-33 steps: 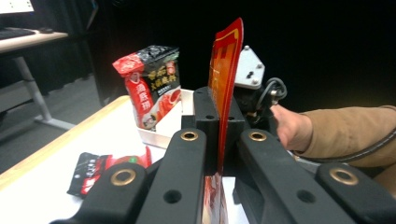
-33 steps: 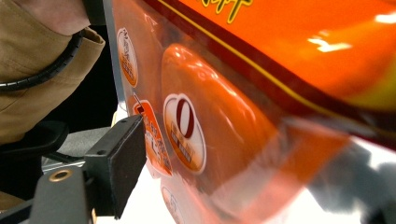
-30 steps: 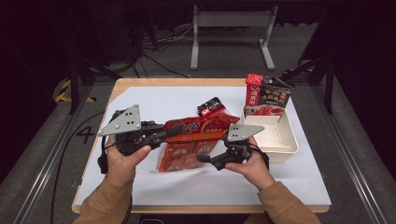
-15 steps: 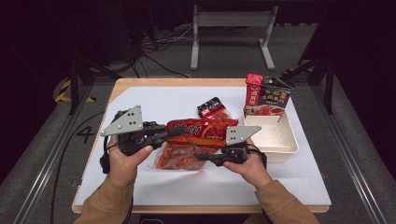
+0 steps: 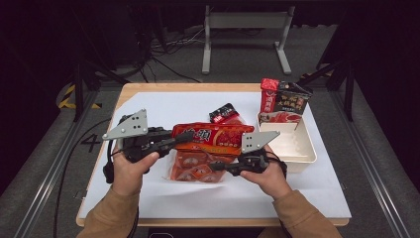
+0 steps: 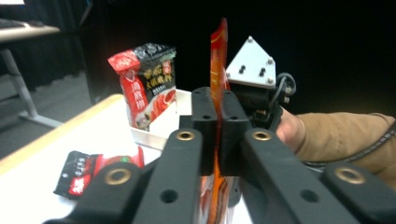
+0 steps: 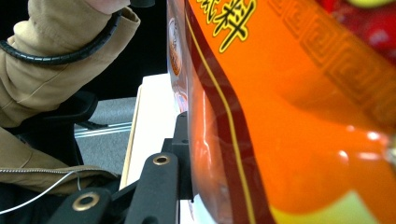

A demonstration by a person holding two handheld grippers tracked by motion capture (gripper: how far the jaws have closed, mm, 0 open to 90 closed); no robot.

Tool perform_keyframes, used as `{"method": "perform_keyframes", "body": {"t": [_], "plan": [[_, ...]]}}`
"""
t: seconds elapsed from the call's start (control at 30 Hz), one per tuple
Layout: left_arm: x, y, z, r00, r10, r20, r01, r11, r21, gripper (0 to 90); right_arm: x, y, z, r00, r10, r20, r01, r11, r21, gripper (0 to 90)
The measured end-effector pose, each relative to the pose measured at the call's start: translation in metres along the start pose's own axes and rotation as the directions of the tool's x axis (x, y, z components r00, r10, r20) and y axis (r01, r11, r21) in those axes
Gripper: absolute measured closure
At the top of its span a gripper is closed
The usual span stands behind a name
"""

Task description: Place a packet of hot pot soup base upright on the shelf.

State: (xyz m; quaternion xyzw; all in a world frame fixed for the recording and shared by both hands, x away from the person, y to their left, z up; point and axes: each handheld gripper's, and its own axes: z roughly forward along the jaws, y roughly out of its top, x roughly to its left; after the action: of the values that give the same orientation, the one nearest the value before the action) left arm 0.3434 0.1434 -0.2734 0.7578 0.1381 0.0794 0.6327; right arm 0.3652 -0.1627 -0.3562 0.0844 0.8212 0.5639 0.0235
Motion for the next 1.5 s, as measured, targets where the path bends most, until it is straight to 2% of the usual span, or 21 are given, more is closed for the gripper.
{"method": "perform_keyframes", "body": {"t": [0.07,0.17,0.2,0.27,0.3,0.47,0.67,0.8,0.97,1.03,1.1,1.3,1.5], "plan": [[0.002,0.0,0.0,0.9997,-0.023,0.007,0.023,0.9997,0.009,72.2,0.0,0.001,-0.003,0.9999,0.012,0.005,-0.012,1.0,0.004,70.9],[0.003,-0.002,0.001,0.9996,-0.028,-0.01,0.028,0.9994,0.019,59.0,-0.002,0.002,-0.01,0.9993,0.03,0.021,-0.03,1.0,0.006,70.9],[0.004,-0.002,0.001,0.9998,-0.018,-0.013,0.018,0.9995,0.025,55.2,-0.003,0.003,-0.013,0.999,0.034,0.029,-0.034,0.999,0.009,70.9],[0.004,-0.003,0.001,0.9994,-0.016,-0.031,0.017,0.9988,0.046,49.8,-0.004,0.005,-0.019,0.998,0.046,0.043,-0.047,0.999,0.019,70.9],[0.005,-0.003,0.001,0.9993,-0.01,-0.036,0.012,0.9985,0.053,48.9,-0.004,0.006,-0.023,0.9974,0.052,0.049,-0.053,0.998,0.021,70.9],[0.01,-0.007,-0.001,0.9983,-0.03,-0.05,0.033,0.9976,0.062,47.1,-0.006,0.013,-0.041,0.9933,0.073,0.089,-0.076,0.996,0.034,70.9],[0.02,-0.015,-0.001,0.9954,-0.04,-0.087,0.048,0.9947,0.091,43.8,-0.009,0.021,-0.061,0.9858,0.095,0.138,-0.102,0.994,0.046,70.9],[0.026,-0.021,-0.002,0.9904,-0.039,-0.132,0.054,0.9924,0.111,39.9,-0.011,0.027,-0.074,0.979,0.102,0.177,-0.112,0.992,0.049,70.9],[0.034,-0.03,-0.003,0.9856,-0.045,-0.163,0.068,0.9881,0.138,36.8,-0.014,0.033,-0.087,0.9694,0.105,0.222,-0.121,0.991,0.057,70.9],[0.035,-0.033,-0.004,0.984,-0.061,-0.168,0.086,0.9858,0.144,36.3,-0.015,0.036,-0.092,0.9658,0.106,0.237,-0.122,0.991,0.056,70.9],[0.038,-0.035,-0.005,0.9825,-0.051,-0.179,0.079,0.9848,0.154,35.3,-0.016,0.038,-0.097,0.9618,0.105,0.253,-0.122,0.991,0.053,70.9],[0.045,-0.046,-0.005,0.9753,-0.065,-0.211,0.105,0.9769,0.186,32.1,-0.019,0.044,-0.111,0.9512,0.102,0.291,-0.121,0.992,0.047,70.9],[0.053,-0.058,-0.007,0.9682,-0.064,-0.242,0.121,0.9659,0.229,30.8,-0.023,0.048,-0.126,0.9365,0.109,0.333,-0.129,0.991,0.039,70.9]]}}
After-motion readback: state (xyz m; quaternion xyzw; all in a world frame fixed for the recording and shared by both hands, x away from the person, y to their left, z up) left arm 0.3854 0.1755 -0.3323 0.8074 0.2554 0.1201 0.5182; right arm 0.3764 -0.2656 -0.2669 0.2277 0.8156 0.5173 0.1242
